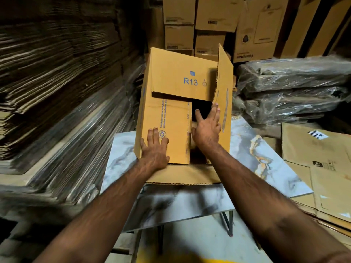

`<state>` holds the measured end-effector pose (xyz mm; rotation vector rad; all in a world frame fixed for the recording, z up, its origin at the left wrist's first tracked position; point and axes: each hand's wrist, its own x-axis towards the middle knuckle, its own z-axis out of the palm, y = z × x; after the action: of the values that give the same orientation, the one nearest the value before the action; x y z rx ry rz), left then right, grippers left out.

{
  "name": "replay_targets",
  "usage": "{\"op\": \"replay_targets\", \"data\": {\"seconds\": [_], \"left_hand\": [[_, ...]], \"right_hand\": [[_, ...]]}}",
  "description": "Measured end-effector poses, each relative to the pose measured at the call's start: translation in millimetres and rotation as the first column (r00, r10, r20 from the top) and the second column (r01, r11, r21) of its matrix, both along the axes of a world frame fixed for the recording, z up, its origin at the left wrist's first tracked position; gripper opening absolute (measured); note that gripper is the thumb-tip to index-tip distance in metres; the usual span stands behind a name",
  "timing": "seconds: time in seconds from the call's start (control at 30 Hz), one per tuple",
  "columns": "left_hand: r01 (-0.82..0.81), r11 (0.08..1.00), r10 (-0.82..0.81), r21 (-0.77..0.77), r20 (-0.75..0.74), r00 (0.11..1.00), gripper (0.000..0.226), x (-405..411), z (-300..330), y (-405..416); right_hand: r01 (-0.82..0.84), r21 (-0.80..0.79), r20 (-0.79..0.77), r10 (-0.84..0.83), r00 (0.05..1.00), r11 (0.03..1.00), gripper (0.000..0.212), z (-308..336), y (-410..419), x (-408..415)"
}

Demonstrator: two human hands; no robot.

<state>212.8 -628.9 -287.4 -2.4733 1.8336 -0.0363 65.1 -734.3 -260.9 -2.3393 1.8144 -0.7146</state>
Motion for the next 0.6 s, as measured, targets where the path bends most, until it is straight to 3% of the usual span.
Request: {"op": "replay_targets", "data": {"seconds": [0.2, 0.37, 0.53, 0.6], "left_hand": [[0.050, 0.998, -0.045, -0.033, 0.129, 0.991, 0.064, 8.0, -9.4, -1.5], [-0.011, 0.999, 0.019, -0.036, 0.222, 0.975, 0.060, 12.1, 1.3, -20.4], [-0.134, 0.980, 0.114, 0.145, 0.136, 0.984, 0.057, 7.0, 33.5, -53.8], [-0.149, 0.984, 0.135, 0.095, 0.142, 0.981, 0.057, 0.1, 42.0, -65.9]], "right_hand": [[0.017, 0.065, 0.023, -0.019, 1.000, 0.998, 0.089, -6.2, -1.2, -20.0], [-0.035, -0.070, 0.135, 0.044, 0.990, 0.997, 0.086, -20.0, -1.2, -71.2], [0.051, -0.081, 0.309, -0.023, 0.951, 0.995, 0.079, -26.7, -9.1, -137.7], [0.045, -0.057, 0.296, -0.026, 0.955, 0.997, 0.077, -26.3, -9.2, -149.1]]}}
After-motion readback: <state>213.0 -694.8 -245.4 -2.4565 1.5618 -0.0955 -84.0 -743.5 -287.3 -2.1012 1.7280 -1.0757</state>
